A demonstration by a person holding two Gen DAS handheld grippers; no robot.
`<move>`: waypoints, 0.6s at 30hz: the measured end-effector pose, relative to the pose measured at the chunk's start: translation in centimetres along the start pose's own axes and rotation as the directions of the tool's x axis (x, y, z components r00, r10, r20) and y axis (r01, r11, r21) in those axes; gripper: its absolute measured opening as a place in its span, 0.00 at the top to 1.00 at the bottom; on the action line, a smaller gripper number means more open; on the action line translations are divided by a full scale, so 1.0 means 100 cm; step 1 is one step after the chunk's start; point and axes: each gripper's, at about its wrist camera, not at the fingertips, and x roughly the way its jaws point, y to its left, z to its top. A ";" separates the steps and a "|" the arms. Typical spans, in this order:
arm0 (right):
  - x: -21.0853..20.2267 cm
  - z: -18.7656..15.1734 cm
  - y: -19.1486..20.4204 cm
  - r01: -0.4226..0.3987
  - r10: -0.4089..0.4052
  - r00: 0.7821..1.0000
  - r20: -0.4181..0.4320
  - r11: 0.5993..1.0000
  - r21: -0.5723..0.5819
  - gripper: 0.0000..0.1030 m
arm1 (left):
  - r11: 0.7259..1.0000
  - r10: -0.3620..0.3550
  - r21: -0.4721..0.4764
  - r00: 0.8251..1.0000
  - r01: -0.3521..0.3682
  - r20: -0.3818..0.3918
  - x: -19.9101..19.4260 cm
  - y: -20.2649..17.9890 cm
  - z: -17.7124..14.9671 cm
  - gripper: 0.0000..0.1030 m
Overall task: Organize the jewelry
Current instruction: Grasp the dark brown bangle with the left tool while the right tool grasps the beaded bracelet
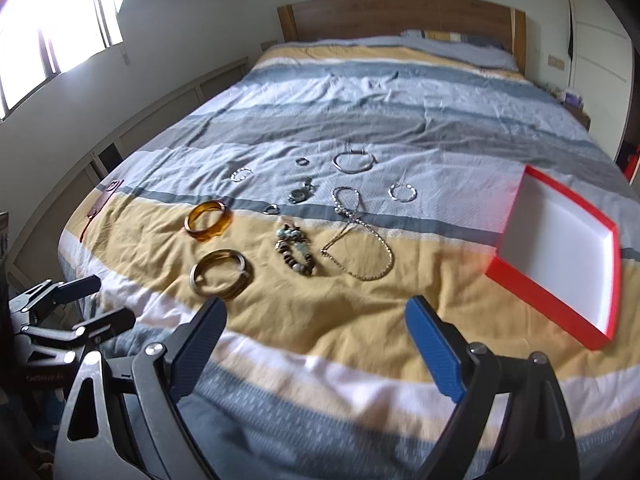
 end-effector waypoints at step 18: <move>0.155 0.052 0.019 -0.206 0.187 0.959 -0.213 0.976 -0.071 0.57 | 1.000 -0.011 -0.006 0.978 0.010 -0.207 0.123 0.016 0.024 0.53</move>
